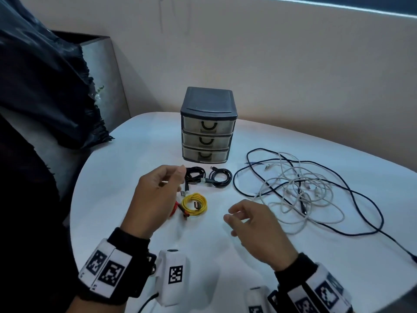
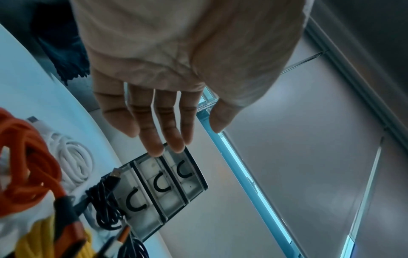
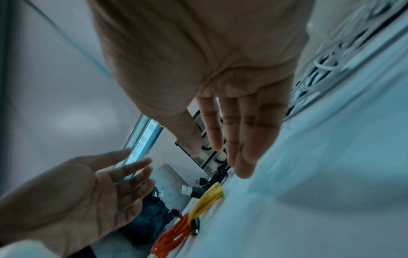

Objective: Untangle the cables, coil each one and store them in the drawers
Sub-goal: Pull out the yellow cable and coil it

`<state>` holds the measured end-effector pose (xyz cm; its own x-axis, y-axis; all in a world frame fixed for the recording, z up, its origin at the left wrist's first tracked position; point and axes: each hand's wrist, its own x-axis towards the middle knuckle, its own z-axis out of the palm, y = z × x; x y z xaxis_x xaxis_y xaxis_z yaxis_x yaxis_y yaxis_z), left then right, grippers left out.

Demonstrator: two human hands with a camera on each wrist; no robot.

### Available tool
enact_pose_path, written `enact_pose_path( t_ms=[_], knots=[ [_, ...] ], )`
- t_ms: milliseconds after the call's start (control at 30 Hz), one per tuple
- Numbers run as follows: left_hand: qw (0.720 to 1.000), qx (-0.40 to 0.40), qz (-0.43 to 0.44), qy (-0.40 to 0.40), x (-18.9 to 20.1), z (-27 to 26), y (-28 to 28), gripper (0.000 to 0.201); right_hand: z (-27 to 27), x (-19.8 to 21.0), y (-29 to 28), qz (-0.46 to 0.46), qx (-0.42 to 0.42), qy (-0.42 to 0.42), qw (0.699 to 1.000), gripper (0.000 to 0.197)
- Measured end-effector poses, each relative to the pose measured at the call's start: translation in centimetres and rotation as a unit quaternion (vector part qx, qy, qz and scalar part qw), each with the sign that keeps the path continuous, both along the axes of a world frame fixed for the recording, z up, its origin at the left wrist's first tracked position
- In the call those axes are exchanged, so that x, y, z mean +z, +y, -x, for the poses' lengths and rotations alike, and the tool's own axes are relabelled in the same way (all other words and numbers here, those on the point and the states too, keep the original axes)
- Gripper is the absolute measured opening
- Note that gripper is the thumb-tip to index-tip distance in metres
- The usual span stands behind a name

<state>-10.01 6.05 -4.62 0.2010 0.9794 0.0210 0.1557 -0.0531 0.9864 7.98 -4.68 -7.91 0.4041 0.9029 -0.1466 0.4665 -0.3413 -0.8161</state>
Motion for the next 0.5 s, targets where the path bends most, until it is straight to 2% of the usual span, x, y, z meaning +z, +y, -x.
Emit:
enact_pose_path(
  t_ms=[67,167,300,400,467,500],
  knots=[
    [1.000,-0.017,-0.002,0.004,0.4,-0.5,-0.7,0.018,-0.9,0.6,-1.2,-0.025,-0.014,-0.083,0.996,0.011],
    [0.999,-0.045,0.014,0.000,1.0,-1.5,-2.3,0.016,-3.5,2.2,-2.5,-0.037,-0.080,-0.204,0.975,0.014],
    [0.996,-0.081,0.033,-0.010,1.2,-2.8,-4.7,0.012,-7.6,2.5,-3.3,0.014,-0.125,-0.249,0.960,0.019],
    [0.993,-0.112,0.032,0.011,1.2,-3.4,-6.0,0.011,-12.2,3.7,-3.8,0.035,-0.197,-0.241,0.950,0.032],
    [0.992,-0.119,0.033,0.017,1.2,-3.7,-6.5,0.011,-14.9,5.0,-3.8,0.029,-0.231,-0.235,0.944,0.027],
    [0.992,-0.120,0.032,0.021,1.2,-3.8,-6.7,0.011,-15.6,5.5,-3.6,0.024,-0.215,-0.254,0.943,0.022]
  ],
)
